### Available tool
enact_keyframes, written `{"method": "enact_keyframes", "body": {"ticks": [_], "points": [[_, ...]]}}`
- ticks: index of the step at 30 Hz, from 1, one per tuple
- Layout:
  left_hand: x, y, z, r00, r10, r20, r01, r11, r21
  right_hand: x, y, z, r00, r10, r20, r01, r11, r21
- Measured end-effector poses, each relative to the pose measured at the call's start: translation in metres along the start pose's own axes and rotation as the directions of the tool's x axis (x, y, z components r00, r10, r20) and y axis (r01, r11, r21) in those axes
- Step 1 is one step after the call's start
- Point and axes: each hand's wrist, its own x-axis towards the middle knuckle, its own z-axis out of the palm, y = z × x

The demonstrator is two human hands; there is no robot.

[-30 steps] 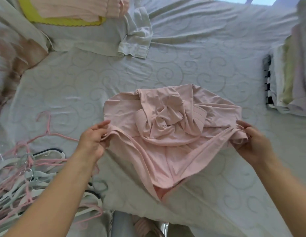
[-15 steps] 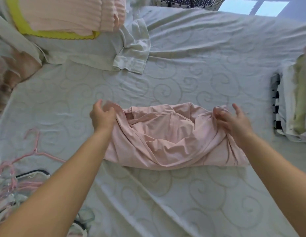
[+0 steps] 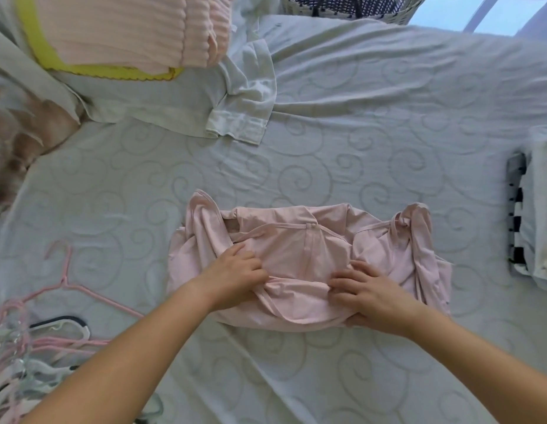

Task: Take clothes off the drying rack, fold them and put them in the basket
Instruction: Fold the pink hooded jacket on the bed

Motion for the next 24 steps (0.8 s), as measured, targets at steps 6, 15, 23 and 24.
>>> {"method": "enact_keyframes", "body": {"ticks": [6, 15, 23, 24], "points": [[0.009, -0.011, -0.014, 0.946, -0.299, -0.122, 0.235, 0.897, -0.375, 0.001, 0.003, -0.004, 0.984, 0.152, -0.092, -0.129, 0.968, 0.213], [0.061, -0.054, -0.036, 0.584, -0.809, 0.066, 0.647, 0.415, -0.639, 0.038, 0.026, -0.044, 0.54, 0.733, -0.414, -0.628, 0.678, 0.381], [0.052, -0.012, -0.01, 0.838, -0.395, -0.377, 0.316, 0.914, -0.256, 0.08, 0.024, -0.04, 0.406, 0.805, -0.433, -0.833, 0.521, 0.187], [0.047, -0.003, 0.001, 0.909, -0.278, -0.311, 0.234, 0.957, -0.169, 0.082, 0.01, -0.038, 0.456, 0.746, -0.486, -0.794, 0.587, 0.157]]}}
